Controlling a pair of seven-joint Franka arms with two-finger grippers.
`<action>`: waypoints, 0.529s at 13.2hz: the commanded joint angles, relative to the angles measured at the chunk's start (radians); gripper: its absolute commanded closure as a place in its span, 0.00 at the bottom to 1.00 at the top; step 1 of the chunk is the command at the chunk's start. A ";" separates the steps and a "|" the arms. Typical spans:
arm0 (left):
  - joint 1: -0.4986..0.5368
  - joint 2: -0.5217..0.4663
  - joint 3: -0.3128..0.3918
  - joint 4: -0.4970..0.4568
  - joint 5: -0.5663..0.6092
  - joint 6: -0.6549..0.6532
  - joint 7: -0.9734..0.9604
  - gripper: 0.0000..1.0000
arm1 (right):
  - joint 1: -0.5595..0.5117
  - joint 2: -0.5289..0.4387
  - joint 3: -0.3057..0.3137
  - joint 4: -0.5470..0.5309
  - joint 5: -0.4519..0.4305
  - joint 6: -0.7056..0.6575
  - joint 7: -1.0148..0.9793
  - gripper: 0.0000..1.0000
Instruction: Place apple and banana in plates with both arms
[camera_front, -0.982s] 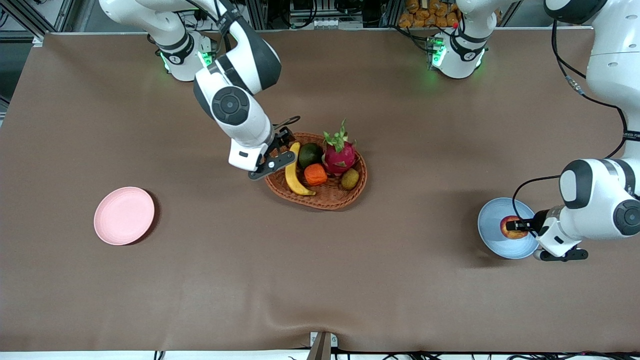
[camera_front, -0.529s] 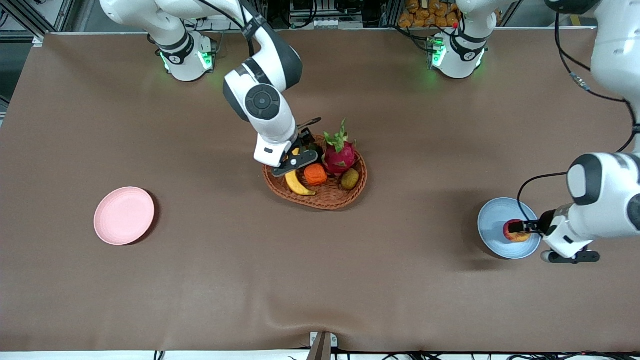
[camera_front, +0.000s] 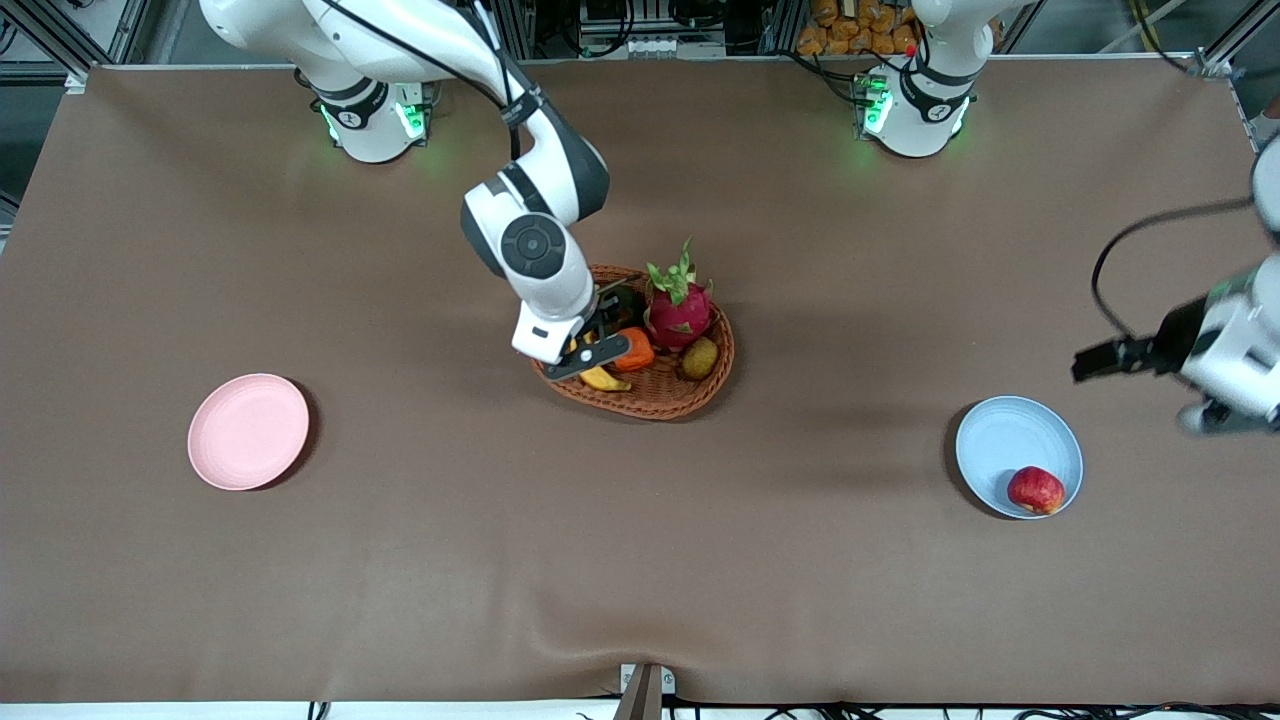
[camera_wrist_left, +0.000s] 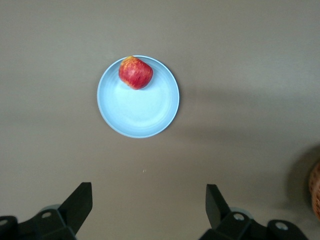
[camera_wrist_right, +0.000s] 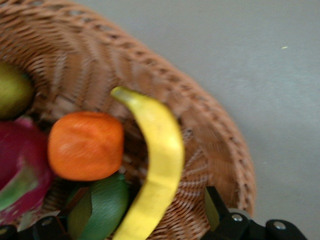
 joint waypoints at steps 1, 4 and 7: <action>0.007 -0.086 0.004 0.000 -0.017 -0.026 0.000 0.00 | -0.029 0.016 0.009 -0.013 0.010 0.000 0.045 0.00; 0.007 -0.087 0.012 0.035 -0.018 -0.051 0.005 0.00 | -0.014 0.026 0.010 -0.020 0.014 0.009 0.159 0.00; 0.007 -0.095 0.006 0.034 -0.018 -0.074 -0.006 0.00 | -0.015 0.041 0.010 -0.020 0.016 0.009 0.161 0.00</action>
